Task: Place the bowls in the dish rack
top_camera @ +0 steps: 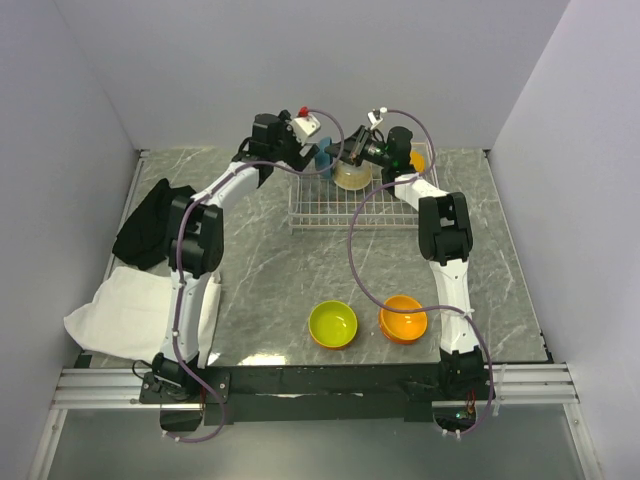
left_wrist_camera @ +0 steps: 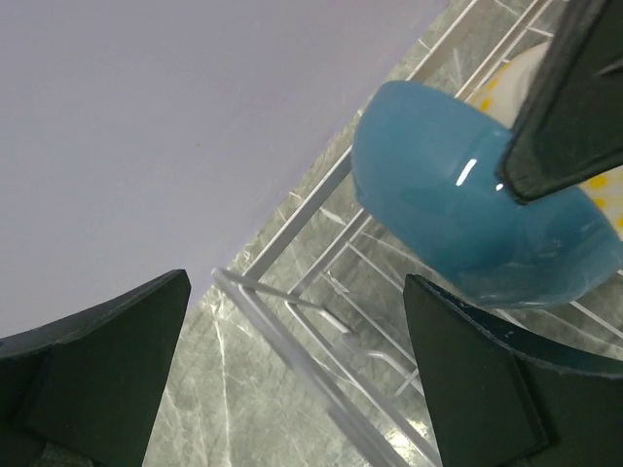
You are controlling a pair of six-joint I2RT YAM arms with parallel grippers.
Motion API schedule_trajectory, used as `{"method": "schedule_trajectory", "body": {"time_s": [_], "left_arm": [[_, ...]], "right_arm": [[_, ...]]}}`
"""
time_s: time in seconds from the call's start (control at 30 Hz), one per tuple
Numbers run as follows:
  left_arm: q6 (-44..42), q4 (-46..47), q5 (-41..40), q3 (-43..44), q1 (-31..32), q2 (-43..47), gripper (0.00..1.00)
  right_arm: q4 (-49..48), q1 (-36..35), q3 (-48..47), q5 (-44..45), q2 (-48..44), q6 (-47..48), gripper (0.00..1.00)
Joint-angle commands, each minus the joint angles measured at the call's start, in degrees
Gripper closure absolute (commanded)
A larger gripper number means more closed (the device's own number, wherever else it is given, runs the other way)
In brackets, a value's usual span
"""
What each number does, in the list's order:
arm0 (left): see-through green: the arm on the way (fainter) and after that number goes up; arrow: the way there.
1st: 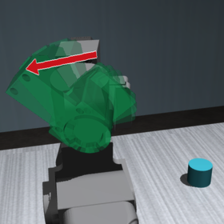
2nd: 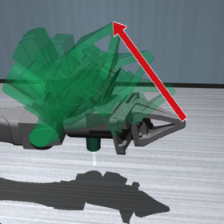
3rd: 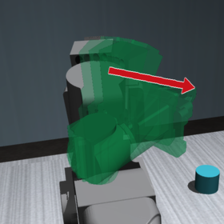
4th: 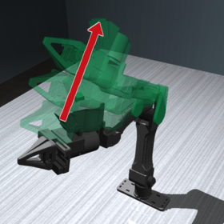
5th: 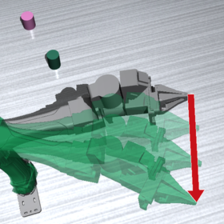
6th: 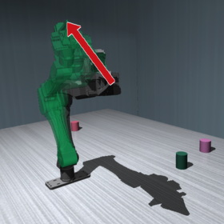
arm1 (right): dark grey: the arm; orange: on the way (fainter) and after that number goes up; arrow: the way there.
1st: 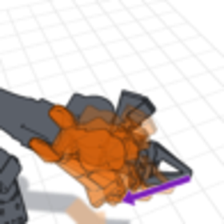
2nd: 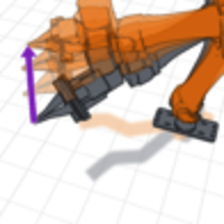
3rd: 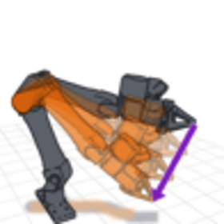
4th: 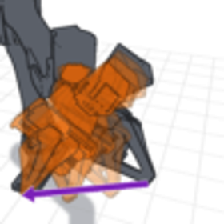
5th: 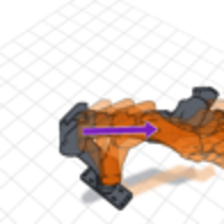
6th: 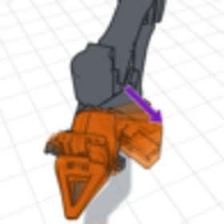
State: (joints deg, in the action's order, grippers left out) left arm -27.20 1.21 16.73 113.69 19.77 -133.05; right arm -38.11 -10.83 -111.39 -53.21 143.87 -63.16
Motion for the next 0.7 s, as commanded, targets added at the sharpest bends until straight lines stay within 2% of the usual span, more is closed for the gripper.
{"method": "schedule_trajectory", "body": {"time_s": [0.0,0.13,0.17,0.2,0.23,0.43,0.67], "left_arm": [[-4.6,2.7,-0.7,0.5,1.1,-0.7,0.01],[-4.8,2.7,-0.6,1.6,1.6,-1.7,0.01],[-4.7,2.7,-0.6,1.6,1.7,-1.7,0.01],[-4.6,2.9,-0.6,1.5,1.8,-1.8,0.01],[-4.7,3.2,-0.6,1.4,1.8,-1.8,0.01],[-4.0,4.2,-0.6,1.9,1.8,-2.9,0.01],[-2.3,5.8,-0.3,2.4,1.8,-4.1,0.0]], "right_arm": [[-2.8,0.5,-1.7,-0.1,-0.2,0.9,0.98],[-2.1,0.6,-1.7,-0.1,-0.2,1.5,0.96],[-1.6,0.5,-1.8,0.0,-0.3,2.2,0.93],[-0.6,0.6,-1.9,0.6,-0.4,2.3,0.83],[1.7,0.7,-2.0,1.7,-0.4,2.5,0.79],[6.3,1.0,-3.0,2.5,-1.5,4.6,0.7],[9.9,1.7,-4.0,4.1,-3.5,7.5,0.65]]}}
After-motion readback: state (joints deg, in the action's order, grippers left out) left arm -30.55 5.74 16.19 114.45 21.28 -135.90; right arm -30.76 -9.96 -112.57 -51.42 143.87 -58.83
